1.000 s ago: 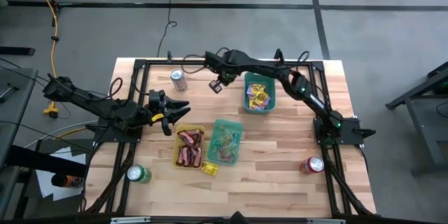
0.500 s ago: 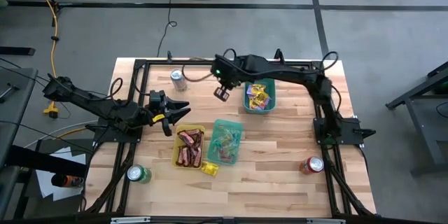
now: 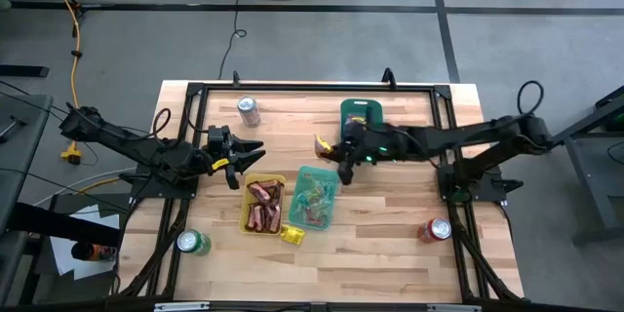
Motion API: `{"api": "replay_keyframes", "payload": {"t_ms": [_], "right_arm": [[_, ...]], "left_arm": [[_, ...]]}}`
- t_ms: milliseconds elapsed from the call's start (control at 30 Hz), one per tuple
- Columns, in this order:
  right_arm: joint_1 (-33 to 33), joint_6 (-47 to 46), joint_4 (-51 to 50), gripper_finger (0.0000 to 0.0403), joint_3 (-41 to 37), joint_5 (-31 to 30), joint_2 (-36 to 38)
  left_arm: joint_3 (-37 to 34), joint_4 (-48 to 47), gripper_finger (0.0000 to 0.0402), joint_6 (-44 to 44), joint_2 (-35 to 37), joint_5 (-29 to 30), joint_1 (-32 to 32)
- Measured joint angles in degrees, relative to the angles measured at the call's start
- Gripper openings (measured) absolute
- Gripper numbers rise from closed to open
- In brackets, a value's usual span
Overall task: Sort candy
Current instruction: Put the yellow candy into the blue bin
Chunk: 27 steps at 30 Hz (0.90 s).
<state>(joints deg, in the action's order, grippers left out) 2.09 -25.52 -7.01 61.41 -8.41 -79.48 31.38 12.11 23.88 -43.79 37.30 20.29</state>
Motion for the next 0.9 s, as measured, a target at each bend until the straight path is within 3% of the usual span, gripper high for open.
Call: {"api": "replay_keyframes", "payload": {"t_ms": [200,900], "right_arm": [[4.1,7.4,22.8,0.0001,-9.4,-3.0,4.5],[4.7,7.6,23.6,0.0001,-10.3,-0.2,4.3]], "left_arm": [[0.0,0.1,0.0131,0.0,0.0,0.0,0.0],[0.0,-0.2,0.0131,0.0,0.0,0.0,0.0]]}}
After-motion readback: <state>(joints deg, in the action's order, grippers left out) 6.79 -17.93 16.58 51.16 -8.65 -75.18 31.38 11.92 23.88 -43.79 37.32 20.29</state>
